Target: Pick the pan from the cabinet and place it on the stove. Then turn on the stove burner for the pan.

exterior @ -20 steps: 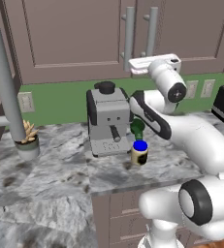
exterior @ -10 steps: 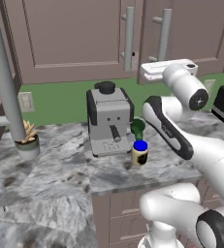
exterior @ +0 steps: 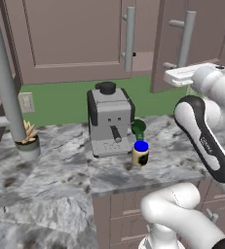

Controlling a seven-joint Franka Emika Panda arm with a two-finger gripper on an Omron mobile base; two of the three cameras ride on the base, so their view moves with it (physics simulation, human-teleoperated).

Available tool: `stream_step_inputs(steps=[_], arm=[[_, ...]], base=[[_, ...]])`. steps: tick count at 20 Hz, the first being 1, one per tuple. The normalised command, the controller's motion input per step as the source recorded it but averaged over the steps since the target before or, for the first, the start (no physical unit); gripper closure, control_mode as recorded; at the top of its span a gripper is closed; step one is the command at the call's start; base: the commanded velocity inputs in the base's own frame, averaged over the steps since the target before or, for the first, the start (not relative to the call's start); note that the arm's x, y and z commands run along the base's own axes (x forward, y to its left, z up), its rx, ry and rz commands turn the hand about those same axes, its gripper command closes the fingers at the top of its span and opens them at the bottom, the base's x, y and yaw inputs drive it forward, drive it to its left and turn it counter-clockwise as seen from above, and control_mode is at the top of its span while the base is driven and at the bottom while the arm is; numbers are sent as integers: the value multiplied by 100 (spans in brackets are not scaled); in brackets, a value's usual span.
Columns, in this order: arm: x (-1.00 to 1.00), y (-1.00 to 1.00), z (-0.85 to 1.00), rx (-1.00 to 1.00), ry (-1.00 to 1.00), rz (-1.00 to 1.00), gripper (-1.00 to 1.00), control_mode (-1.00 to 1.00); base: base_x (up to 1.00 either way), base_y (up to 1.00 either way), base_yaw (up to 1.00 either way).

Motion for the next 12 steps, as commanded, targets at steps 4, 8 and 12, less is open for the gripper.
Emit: stream_step_inputs(steps=[4,8,12], arm=[[-78,-68,-8,0,0,9,100,-100],[-64,-62,-13,0,0,6,100,-100],[-42,-6,-19,-2,0,1,-100,-100]], base=[[0,0,0],[0,0,0],[0,0,0]])
